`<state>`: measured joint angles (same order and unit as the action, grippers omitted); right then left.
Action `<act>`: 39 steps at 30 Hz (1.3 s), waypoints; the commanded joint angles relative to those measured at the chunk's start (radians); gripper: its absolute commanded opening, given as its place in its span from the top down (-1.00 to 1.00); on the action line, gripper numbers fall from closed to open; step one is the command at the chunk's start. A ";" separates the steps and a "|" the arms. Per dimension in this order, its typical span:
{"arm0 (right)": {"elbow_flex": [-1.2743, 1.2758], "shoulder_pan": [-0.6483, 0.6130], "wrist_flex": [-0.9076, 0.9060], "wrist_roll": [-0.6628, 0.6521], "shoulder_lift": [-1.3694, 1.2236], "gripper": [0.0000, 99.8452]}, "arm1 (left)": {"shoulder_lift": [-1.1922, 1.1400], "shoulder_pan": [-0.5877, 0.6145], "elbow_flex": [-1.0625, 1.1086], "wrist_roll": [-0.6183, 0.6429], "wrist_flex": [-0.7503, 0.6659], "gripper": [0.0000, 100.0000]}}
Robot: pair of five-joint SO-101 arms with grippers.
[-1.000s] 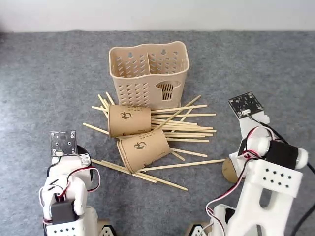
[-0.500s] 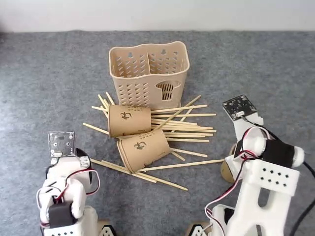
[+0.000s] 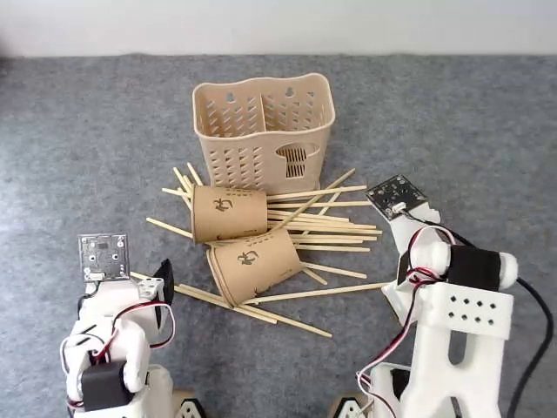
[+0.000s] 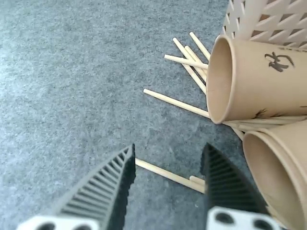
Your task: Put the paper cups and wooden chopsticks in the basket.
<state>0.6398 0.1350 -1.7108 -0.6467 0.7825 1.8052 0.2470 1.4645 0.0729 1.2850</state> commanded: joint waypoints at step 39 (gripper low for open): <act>-0.005 -0.007 -0.005 -0.011 0.004 0.81 | -1.022 -0.256 -0.720 0.175 0.176 0.49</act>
<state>0.6398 0.1289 -1.7139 -0.6467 0.7825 0.7971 -0.0031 0.7986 0.2539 1.4630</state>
